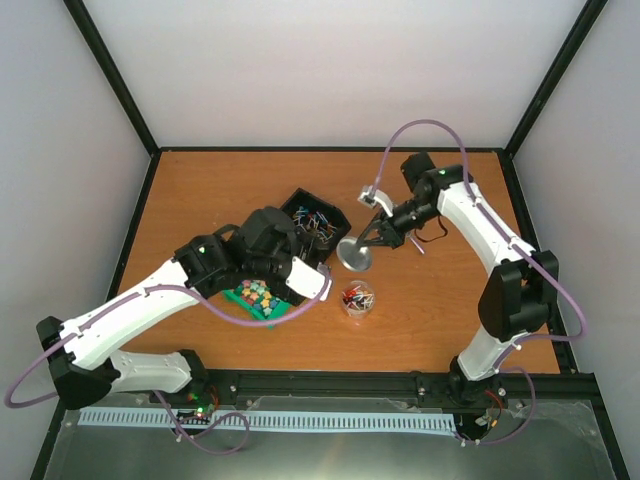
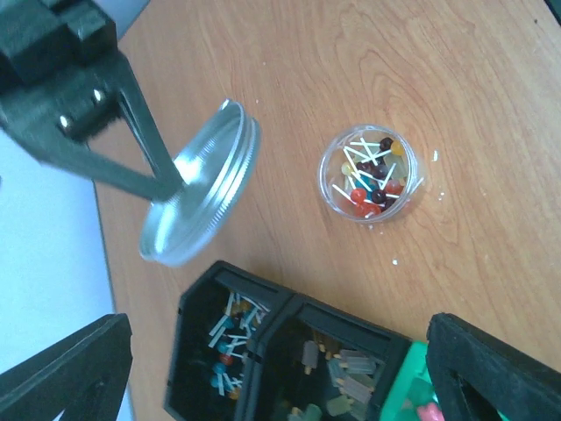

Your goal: Pack the candies

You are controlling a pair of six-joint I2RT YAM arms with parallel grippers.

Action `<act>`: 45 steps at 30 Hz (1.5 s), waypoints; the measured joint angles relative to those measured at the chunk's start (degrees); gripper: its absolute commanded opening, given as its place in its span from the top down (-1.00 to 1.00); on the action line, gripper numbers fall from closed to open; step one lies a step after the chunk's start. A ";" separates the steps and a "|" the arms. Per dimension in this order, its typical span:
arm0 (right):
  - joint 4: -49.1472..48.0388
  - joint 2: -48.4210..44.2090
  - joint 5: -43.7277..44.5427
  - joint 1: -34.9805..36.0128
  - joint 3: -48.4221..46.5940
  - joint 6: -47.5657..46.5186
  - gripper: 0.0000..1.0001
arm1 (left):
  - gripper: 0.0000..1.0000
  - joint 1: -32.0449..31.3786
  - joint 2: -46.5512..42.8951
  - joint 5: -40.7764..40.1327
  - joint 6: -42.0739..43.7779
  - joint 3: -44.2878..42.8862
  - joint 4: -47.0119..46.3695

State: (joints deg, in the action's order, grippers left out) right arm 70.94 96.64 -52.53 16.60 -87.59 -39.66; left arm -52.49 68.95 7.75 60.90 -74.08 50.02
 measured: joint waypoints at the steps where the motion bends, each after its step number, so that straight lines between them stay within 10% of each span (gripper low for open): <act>1: 0.07 0.00 -0.66 1.20 0.50 -0.09 0.94 | -0.81 -1.27 -0.57 -0.87 1.55 1.09 -1.11; 9: 0.42 0.09 -3.15 6.60 2.95 -1.03 0.94 | -0.55 -4.61 0.00 -3.72 7.96 2.58 -6.99; 26: 5.18 2.01 -6.56 9.31 2.95 -6.25 0.89 | 0.66 -6.08 5.97 -3.21 6.05 0.76 -6.27; 33: 6.49 1.95 -6.36 8.26 2.89 -8.17 -0.04 | 0.99 -6.10 7.28 -1.92 -4.42 -2.21 -4.39; 42: 3.28 -4.57 -4.59 -7.80 3.37 -7.61 -0.53 | 0.98 4.24 10.80 8.59 -25.09 -8.28 -1.77; 45: 1.75 -8.02 -4.55 -10.21 4.90 -7.58 -0.98 | 0.97 8.68 12.87 15.39 -31.12 -9.22 -0.92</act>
State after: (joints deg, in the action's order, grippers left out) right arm 72.69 88.62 -57.08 6.39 -82.70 -47.24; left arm -43.81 81.82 23.14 29.78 -83.31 49.10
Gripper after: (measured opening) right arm 0.790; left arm 0.104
